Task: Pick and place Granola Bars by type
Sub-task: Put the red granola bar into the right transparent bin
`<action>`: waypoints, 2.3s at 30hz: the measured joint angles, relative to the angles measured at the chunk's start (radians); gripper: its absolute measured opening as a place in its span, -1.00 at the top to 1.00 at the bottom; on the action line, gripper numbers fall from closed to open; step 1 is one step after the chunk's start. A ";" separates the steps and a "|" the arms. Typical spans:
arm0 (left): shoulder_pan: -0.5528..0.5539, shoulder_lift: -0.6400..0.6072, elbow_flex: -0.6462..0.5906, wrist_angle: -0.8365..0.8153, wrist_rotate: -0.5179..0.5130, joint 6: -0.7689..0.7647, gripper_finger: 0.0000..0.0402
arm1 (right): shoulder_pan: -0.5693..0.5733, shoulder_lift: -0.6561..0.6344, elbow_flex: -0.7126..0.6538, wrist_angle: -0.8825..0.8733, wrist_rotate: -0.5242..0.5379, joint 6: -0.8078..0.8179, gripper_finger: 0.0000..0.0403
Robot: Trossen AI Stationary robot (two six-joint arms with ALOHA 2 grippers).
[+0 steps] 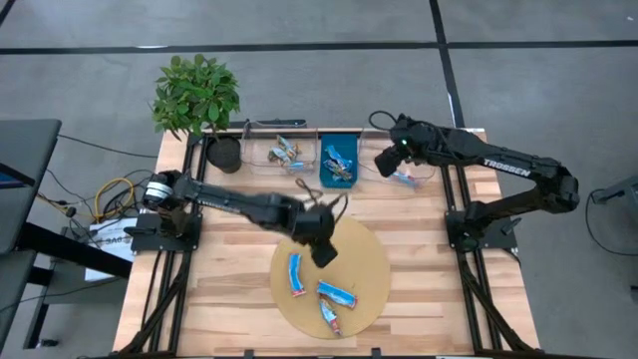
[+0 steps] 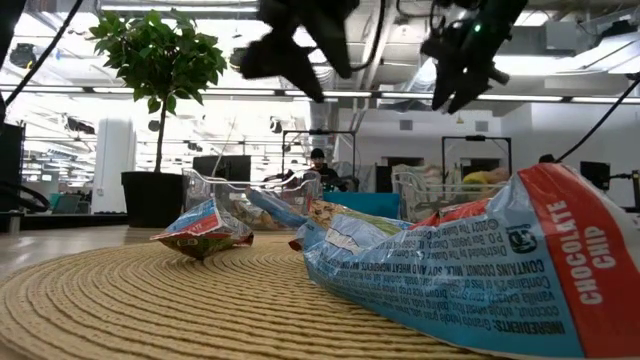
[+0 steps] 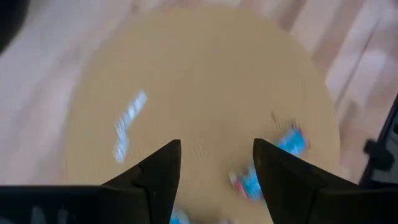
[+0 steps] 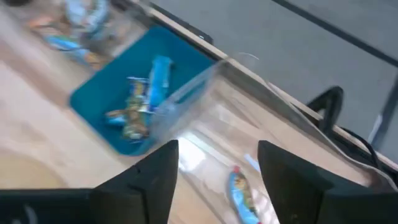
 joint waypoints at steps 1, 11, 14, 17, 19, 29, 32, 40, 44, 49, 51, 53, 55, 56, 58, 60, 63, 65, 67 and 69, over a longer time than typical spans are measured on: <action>-0.025 0.000 0.000 -0.019 -0.005 -0.034 0.04 | 0.014 -0.012 0.000 -0.001 0.000 0.000 -0.07; -0.200 -0.007 -0.185 -0.056 -0.018 -0.582 0.04 | 0.104 -0.097 0.000 0.001 -0.015 0.002 -0.07; -0.224 -0.007 -0.222 -0.058 -0.061 -0.720 0.04 | 0.127 -0.100 0.000 0.001 -0.015 0.002 -0.06; -0.228 -0.007 -0.244 -0.056 -0.101 -0.808 0.04 | 0.144 -0.099 0.000 0.002 -0.016 0.002 -0.05; -0.223 -0.007 -0.255 -0.047 -0.107 -0.838 0.04 | 0.153 -0.095 0.000 0.003 -0.016 0.002 -0.05; -0.189 -0.006 -0.344 0.092 -0.061 -0.870 0.04 | 0.174 -0.088 0.000 0.012 -0.020 0.002 -0.03; -0.181 -0.005 -0.371 0.120 -0.039 -0.866 0.04 | 0.174 -0.088 0.000 0.013 -0.020 0.002 -0.03; -0.179 0.063 -0.375 0.190 0.013 -0.856 0.04 | 0.174 -0.088 0.000 0.025 -0.020 0.002 0.00; -0.180 0.118 -0.361 0.265 0.067 -0.820 0.04 | 0.174 -0.088 0.000 0.029 -0.020 0.002 0.01; -0.182 0.111 -0.361 0.251 0.019 -0.823 0.11 | 0.174 -0.088 0.000 0.031 -0.020 0.001 0.03; -0.181 0.105 -0.363 0.241 0.012 -0.821 0.22 | 0.174 -0.088 0.000 0.032 -0.020 0.001 0.04; -0.180 0.104 -0.364 0.236 0.009 -0.822 0.37 | 0.175 -0.088 0.000 0.032 -0.021 0.000 0.05; -0.179 0.104 -0.364 0.240 0.006 -0.820 0.55 | 0.176 -0.088 0.000 0.032 -0.023 0.001 0.06; -0.179 0.104 -0.364 0.243 0.006 -0.818 0.63 | 0.177 -0.088 0.000 0.032 -0.029 0.001 0.07; -0.180 0.102 -0.364 0.249 -0.001 -0.814 0.79 | 0.177 -0.088 0.000 0.034 -0.066 0.013 0.08; -0.180 0.088 -0.364 0.239 -0.021 -0.808 0.89 | 0.177 -0.089 0.000 0.040 -0.122 0.043 0.10; -0.180 0.046 -0.364 0.208 -0.089 -0.809 0.92 | 0.178 -0.089 0.000 0.039 -0.169 0.081 0.11; -0.177 0.002 -0.364 0.187 -0.152 -0.822 0.88 | 0.178 -0.089 0.000 0.039 -0.196 0.111 0.12; -0.173 -0.045 -0.364 0.184 -0.224 -0.826 0.82 | 0.178 -0.089 0.000 0.047 -0.228 0.137 0.13; -0.169 -0.095 -0.364 0.193 -0.305 -0.806 0.80 | 0.178 -0.089 0.000 0.081 -0.281 0.162 0.14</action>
